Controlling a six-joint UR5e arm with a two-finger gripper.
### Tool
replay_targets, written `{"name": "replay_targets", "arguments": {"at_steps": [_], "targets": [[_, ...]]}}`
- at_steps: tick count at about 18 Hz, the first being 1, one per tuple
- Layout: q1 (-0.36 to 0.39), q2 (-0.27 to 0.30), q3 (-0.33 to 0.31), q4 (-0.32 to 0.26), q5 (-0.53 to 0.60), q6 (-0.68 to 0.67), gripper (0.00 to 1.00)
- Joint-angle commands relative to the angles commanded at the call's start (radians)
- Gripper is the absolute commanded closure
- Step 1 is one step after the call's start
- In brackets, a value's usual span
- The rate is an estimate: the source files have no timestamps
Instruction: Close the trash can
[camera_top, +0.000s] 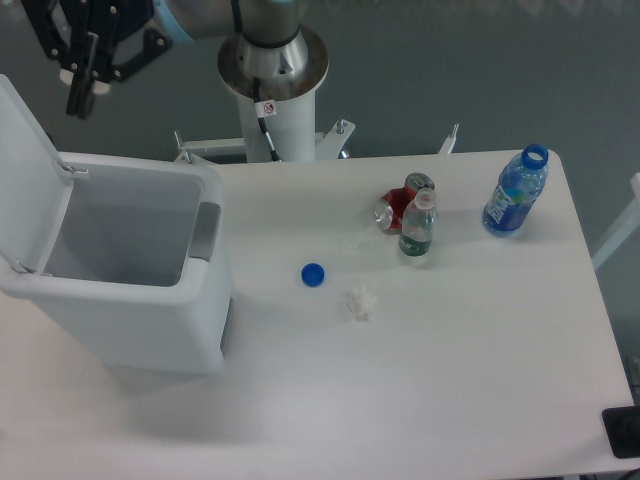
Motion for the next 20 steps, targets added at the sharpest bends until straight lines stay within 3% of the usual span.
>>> {"name": "replay_targets", "arguments": {"at_steps": [6, 20], "targets": [[-0.025, 0.000, 0.008, 0.005, -0.117, 0.003, 0.84], [-0.130, -0.040, 0.008, 0.028, -0.195, 0.023, 0.85]]}}
